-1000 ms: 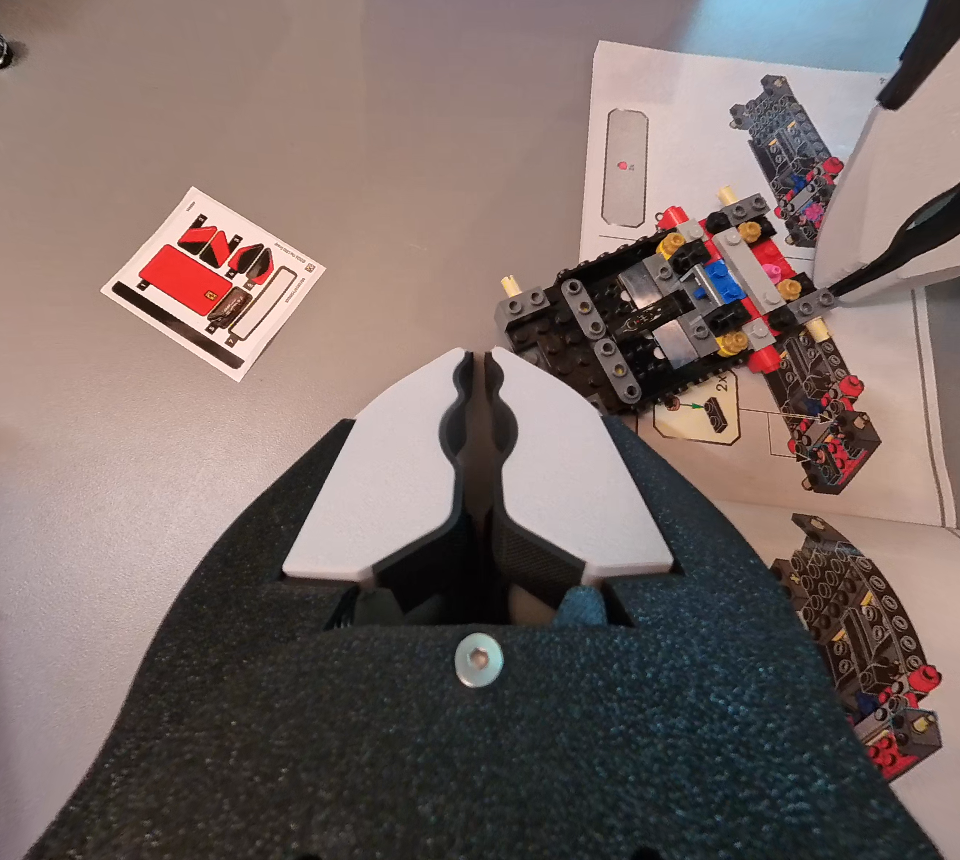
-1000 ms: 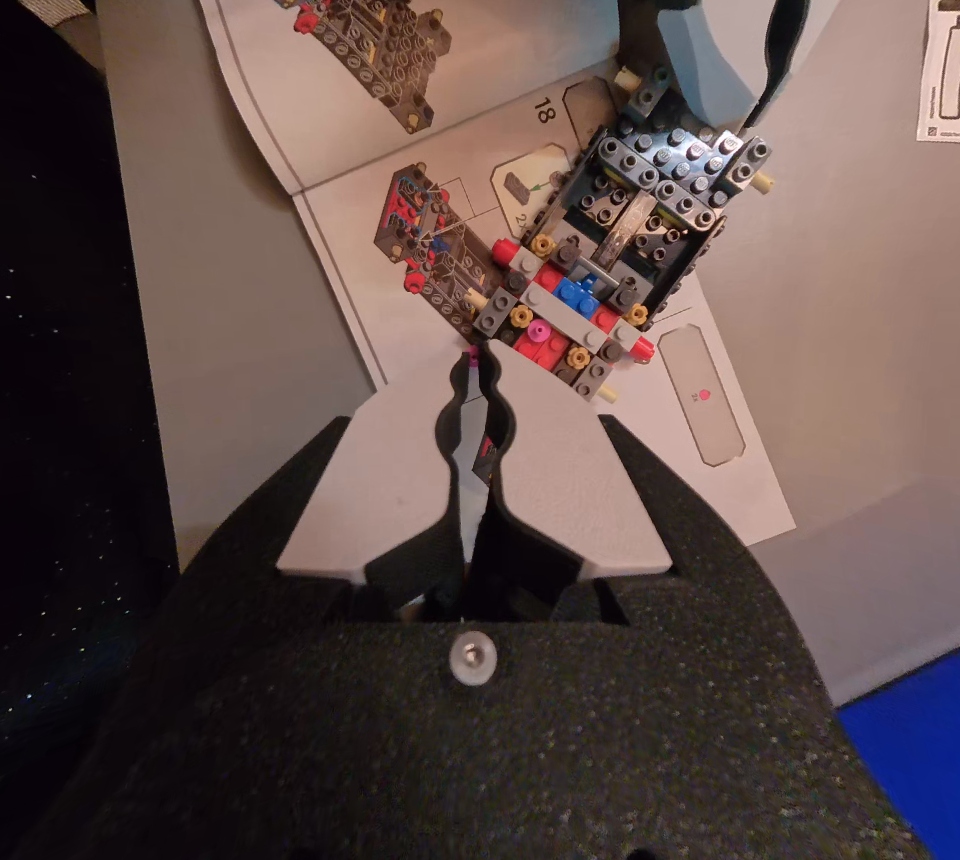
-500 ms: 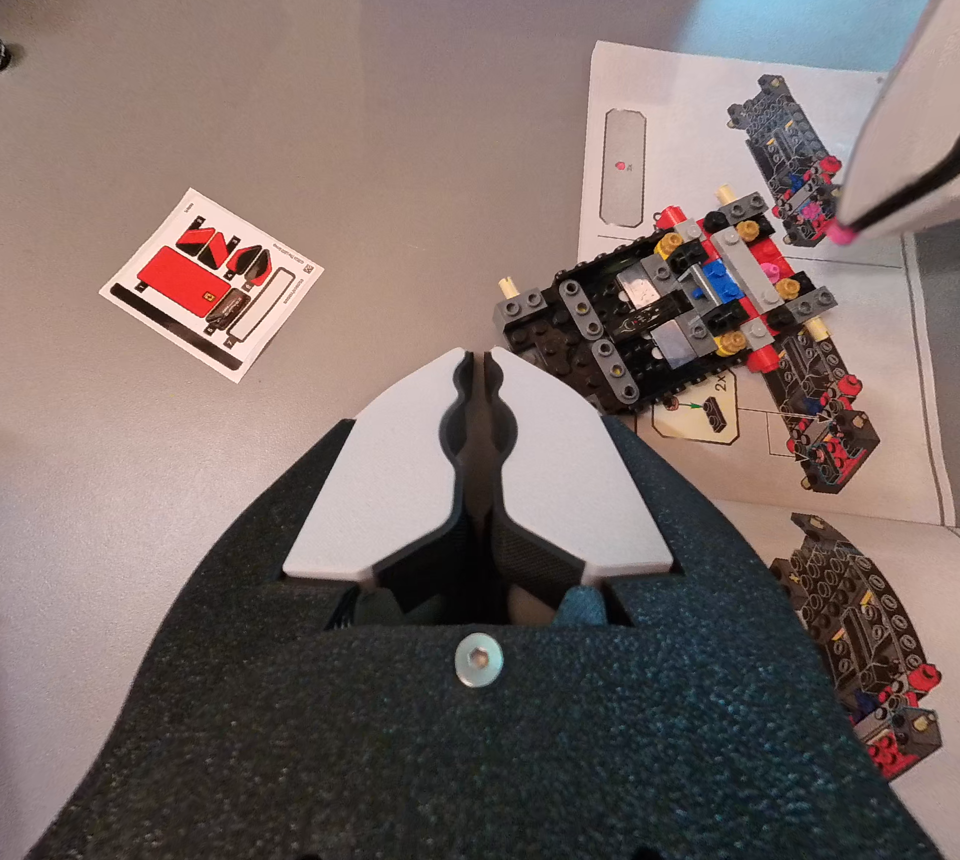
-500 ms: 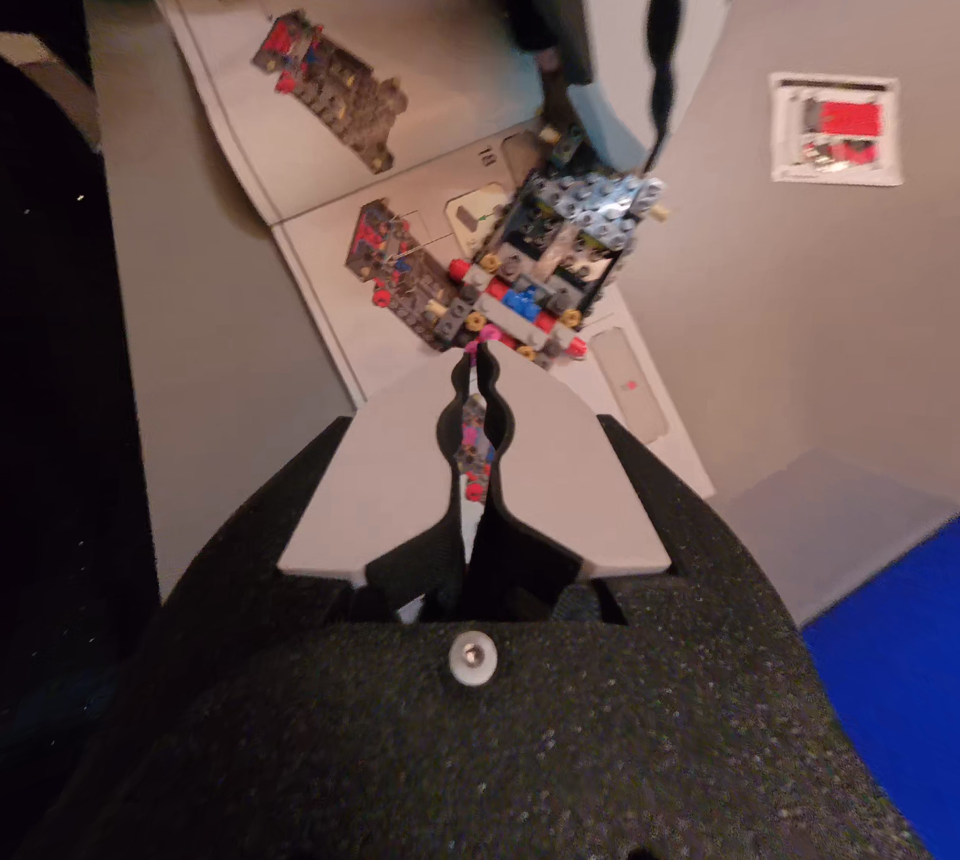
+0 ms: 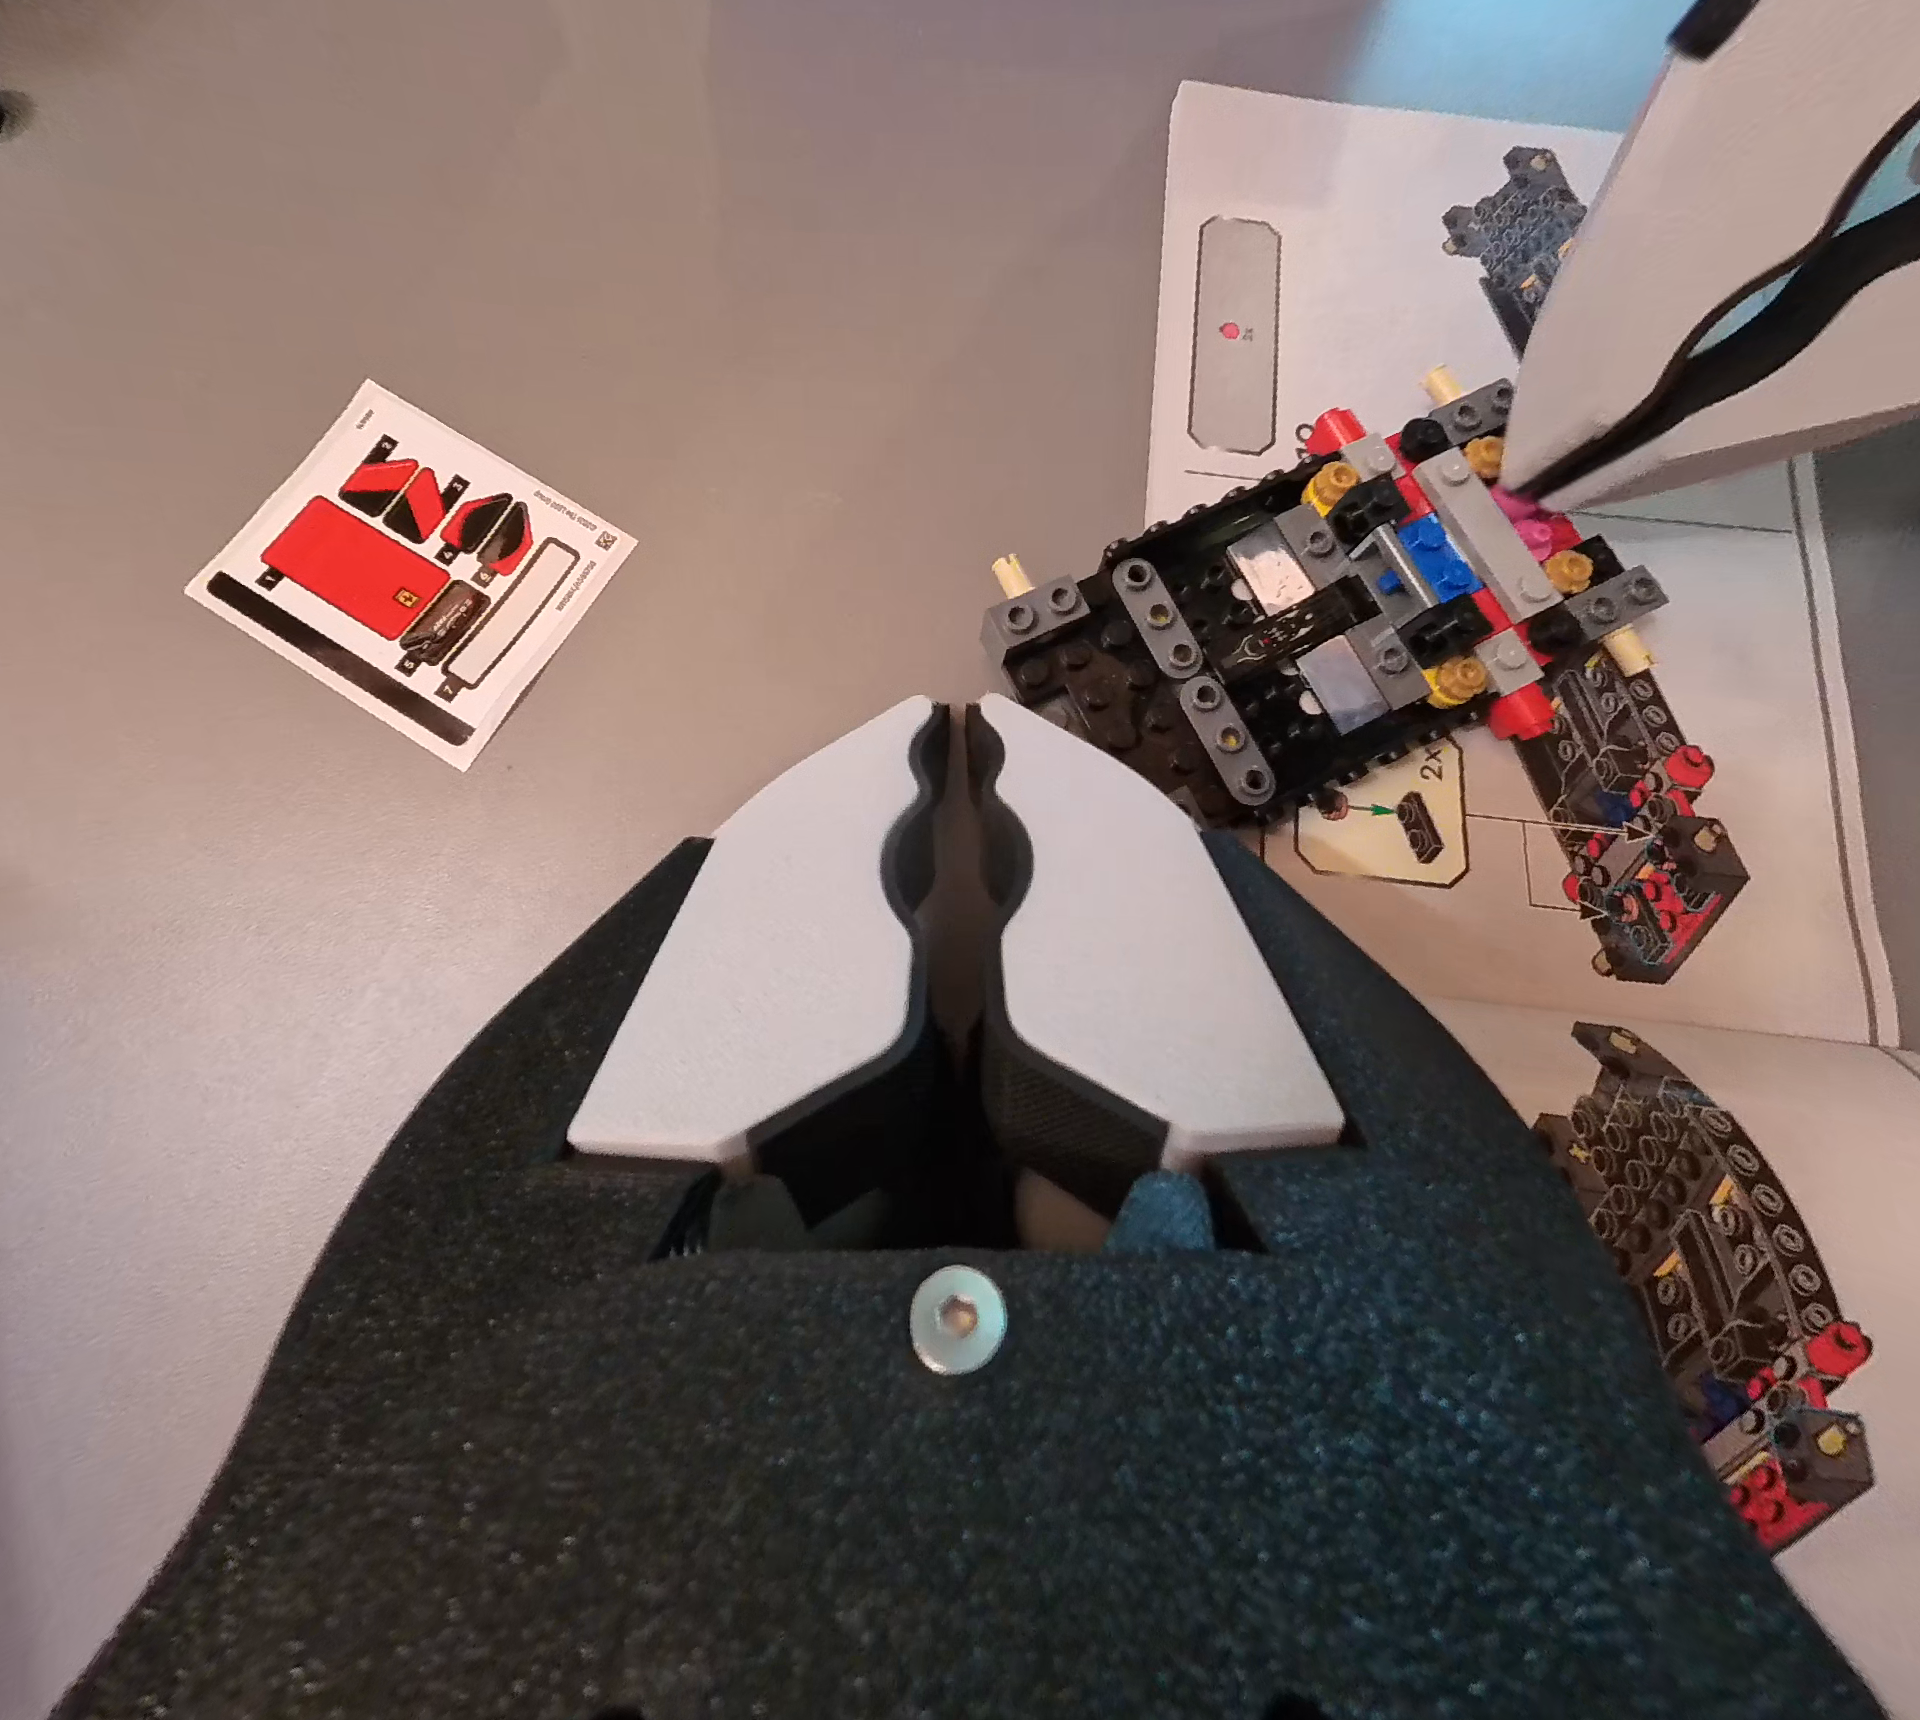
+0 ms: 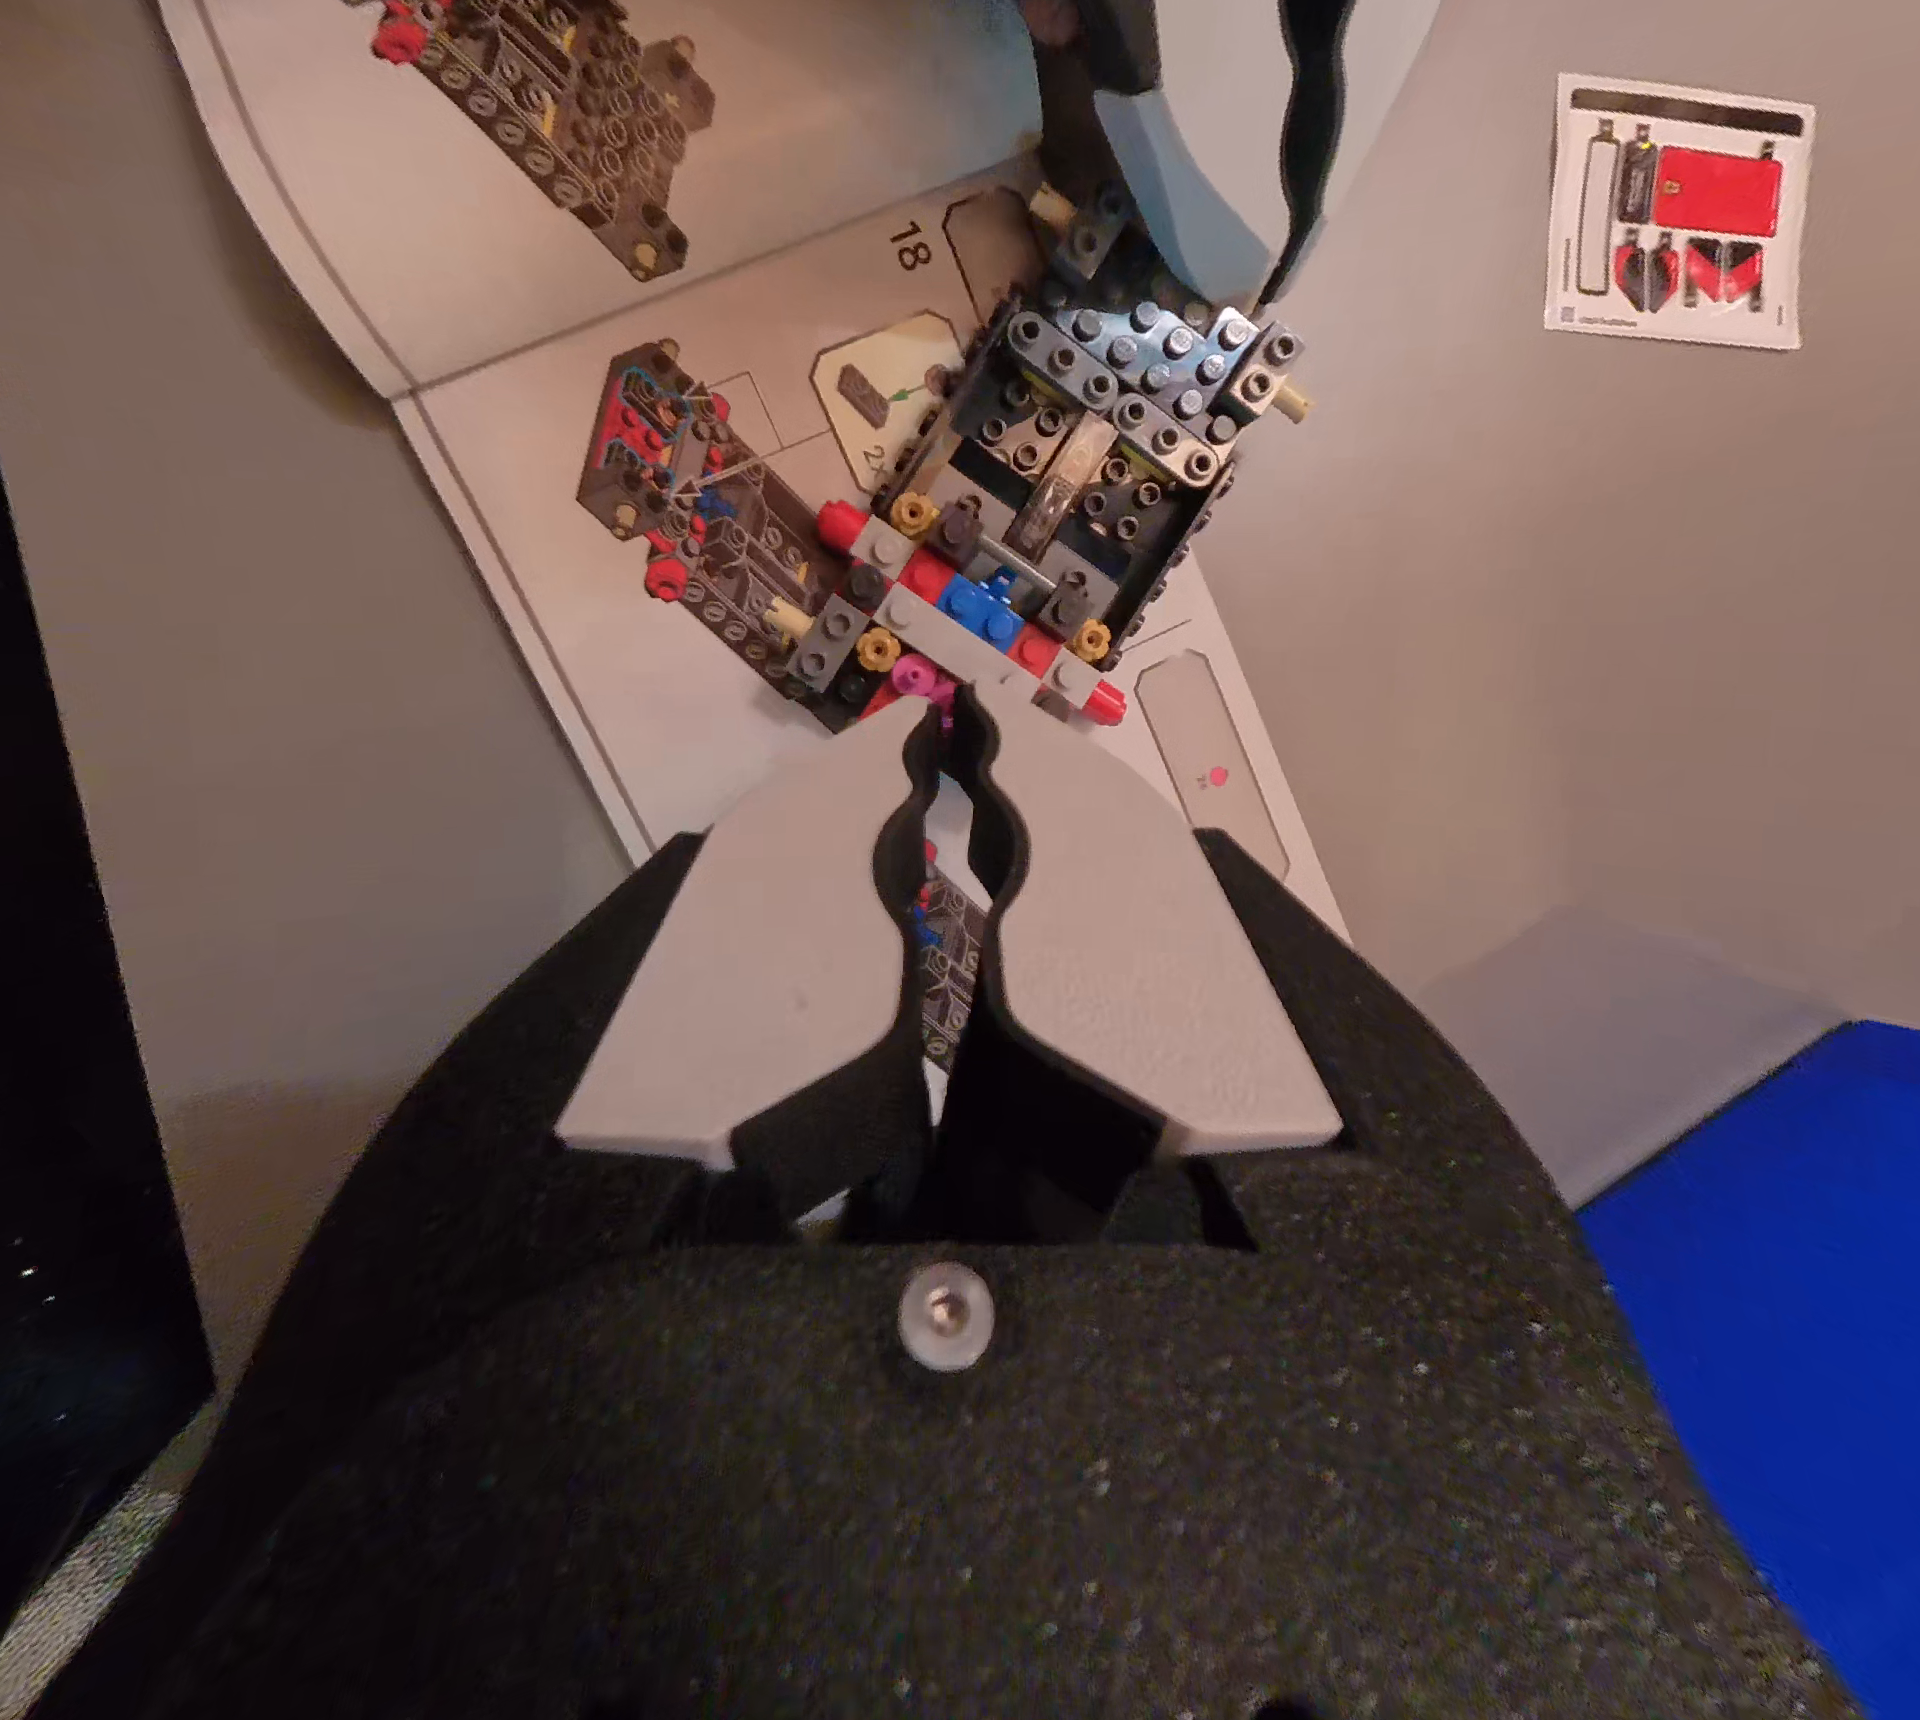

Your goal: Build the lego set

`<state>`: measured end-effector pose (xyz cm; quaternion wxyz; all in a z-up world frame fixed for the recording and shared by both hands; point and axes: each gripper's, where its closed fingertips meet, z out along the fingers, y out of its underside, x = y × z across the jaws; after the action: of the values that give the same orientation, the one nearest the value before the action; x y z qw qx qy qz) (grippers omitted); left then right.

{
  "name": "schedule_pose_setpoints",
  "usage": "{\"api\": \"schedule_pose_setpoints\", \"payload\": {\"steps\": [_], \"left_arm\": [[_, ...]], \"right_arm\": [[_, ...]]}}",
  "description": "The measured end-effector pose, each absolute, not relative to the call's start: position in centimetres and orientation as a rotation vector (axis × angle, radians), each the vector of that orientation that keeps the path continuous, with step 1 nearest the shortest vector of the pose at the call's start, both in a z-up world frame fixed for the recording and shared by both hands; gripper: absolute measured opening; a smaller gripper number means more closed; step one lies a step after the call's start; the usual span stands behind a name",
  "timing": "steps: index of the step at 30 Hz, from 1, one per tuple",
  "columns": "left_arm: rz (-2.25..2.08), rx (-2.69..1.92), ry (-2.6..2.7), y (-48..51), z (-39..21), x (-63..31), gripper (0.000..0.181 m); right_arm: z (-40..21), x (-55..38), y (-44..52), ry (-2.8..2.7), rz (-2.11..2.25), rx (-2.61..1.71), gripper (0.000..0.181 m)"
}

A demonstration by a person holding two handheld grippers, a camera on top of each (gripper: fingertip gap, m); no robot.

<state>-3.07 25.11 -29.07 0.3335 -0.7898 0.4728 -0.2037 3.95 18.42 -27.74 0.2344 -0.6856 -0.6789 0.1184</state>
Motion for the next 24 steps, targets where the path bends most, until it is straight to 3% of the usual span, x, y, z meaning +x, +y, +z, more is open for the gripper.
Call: {"api": "schedule_pose_setpoints", "payload": {"steps": [19,24], "left_arm": [[-0.545,-2.063,1.221,25.15,-29.09,-3.06,0.000],[-0.551,-2.068,1.214,25.20,-29.08,-3.09,0.001]], "right_arm": [[-27.99,3.76,18.38,-1.905,0.318,-1.825,0.003],[-27.79,3.58,18.41,-1.841,0.357,-1.800,0.010]]}}
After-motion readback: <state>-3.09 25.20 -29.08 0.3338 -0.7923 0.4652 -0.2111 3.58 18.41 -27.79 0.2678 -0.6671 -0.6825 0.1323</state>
